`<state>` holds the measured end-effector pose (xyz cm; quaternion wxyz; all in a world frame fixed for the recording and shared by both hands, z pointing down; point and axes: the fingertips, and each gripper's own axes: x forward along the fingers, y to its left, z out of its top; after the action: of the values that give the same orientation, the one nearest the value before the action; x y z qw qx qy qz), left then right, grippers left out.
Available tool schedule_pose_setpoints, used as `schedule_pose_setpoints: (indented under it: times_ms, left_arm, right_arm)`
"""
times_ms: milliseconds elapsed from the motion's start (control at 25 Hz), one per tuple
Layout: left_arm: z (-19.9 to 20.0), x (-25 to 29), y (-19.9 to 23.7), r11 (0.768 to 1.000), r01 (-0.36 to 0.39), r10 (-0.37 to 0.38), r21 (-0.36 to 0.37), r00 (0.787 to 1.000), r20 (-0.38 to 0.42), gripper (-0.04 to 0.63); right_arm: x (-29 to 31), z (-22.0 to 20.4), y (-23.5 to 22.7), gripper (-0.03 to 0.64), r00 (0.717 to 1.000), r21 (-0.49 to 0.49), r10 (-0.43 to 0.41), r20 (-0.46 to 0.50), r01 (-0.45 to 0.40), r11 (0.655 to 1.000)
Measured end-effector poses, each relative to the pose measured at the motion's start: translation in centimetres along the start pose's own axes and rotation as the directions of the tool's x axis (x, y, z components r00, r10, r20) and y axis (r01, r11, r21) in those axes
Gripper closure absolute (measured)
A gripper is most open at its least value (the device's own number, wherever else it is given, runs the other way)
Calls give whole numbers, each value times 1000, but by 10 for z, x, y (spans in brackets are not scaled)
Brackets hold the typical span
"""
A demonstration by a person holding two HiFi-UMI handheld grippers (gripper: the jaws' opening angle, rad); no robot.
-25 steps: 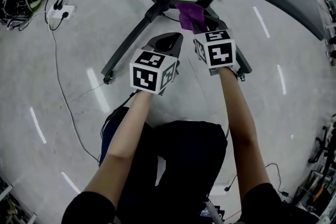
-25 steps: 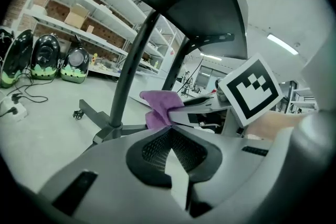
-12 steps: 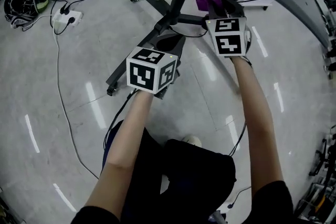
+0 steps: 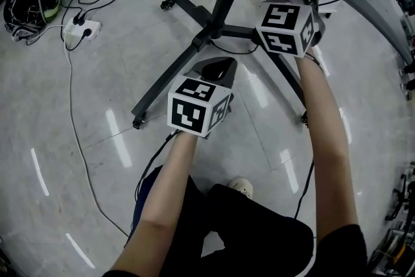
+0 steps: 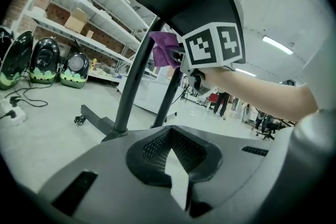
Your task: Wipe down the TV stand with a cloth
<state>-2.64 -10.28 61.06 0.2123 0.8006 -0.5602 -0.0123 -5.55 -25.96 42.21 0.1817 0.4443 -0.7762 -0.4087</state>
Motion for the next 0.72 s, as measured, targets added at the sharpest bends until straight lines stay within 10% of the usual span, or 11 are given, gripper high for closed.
schedule_pose_setpoints:
  times_ms: [200,720]
  left_arm:
    - [-1,-11,5,999,-36,37,-31,999,18,589]
    - [-1,-22,24,992,-123,123,-12,992,15,589]
  right_arm:
    - [6,14,-13,508,998,49,-48,28,47,998]
    - [25,24,51,508,998,-301,-62,24,66,951]
